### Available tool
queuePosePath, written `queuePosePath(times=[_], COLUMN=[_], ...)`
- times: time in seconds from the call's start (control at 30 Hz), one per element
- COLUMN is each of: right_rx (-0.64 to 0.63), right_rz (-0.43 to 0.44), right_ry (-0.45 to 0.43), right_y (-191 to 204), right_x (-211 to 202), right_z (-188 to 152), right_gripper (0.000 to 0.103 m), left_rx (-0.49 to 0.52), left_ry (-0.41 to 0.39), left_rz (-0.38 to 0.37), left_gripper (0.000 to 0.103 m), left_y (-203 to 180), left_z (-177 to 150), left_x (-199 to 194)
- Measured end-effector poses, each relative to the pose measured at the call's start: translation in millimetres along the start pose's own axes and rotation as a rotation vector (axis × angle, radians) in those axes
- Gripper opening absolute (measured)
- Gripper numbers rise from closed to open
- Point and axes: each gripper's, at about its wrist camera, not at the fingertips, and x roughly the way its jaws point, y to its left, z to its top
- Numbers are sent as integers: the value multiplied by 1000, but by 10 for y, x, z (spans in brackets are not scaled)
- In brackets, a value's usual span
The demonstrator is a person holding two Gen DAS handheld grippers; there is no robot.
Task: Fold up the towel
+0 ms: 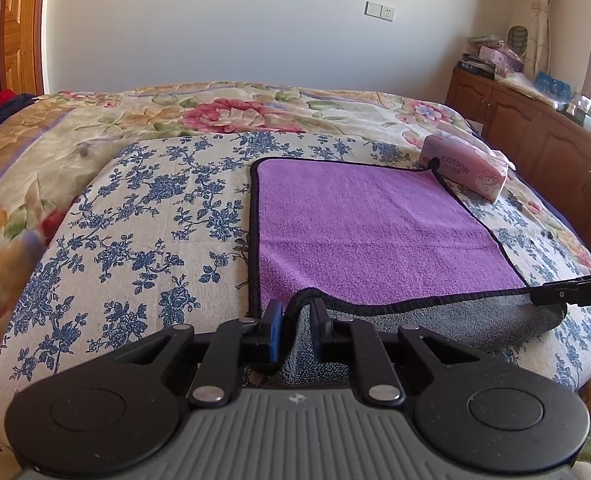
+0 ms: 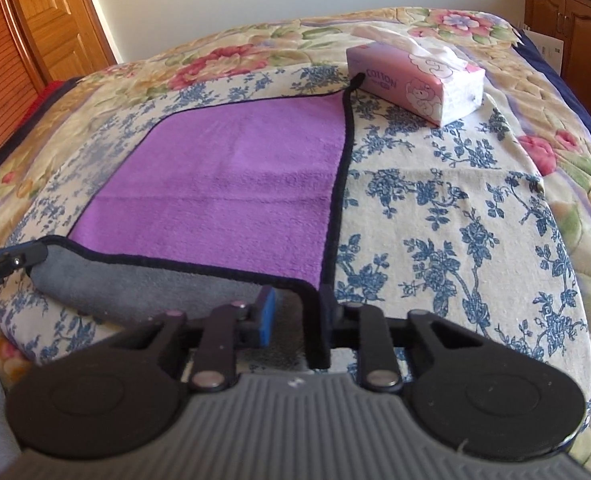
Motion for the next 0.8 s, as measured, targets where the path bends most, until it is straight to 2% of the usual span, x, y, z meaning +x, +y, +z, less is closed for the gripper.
queuePosePath(times=[0.17,0.3,0.53,0.63,0.73,0.77,0.8], right_rx=[18,21,9,2,-13,-19,-23], right_rz=[-5,2,19,40,52,50,50], right_ry=[2,16,34,33,35,31,28], right_y=[-40,-39,-4,15,38,43,44], right_x=[-2,17,11,-13,-11,-11,-14], right_z=[10,6,-4,-1,1,2,6], right_gripper=[24,31,31,29,22,20,12], left_rx=[3,4,4,4,5,6,7], left_ry=[6,6,6,6,7,8,8], left_rz=[2,0,0,1,1,0,0], left_gripper=[17,17,17,17,17,17,17], left_y=[3,-1,-1,-2,-4,-6,-10], left_z=[-7,-8,-7,-8,-10,-11,-13], left_x=[13,8,9,9,9,9,8])
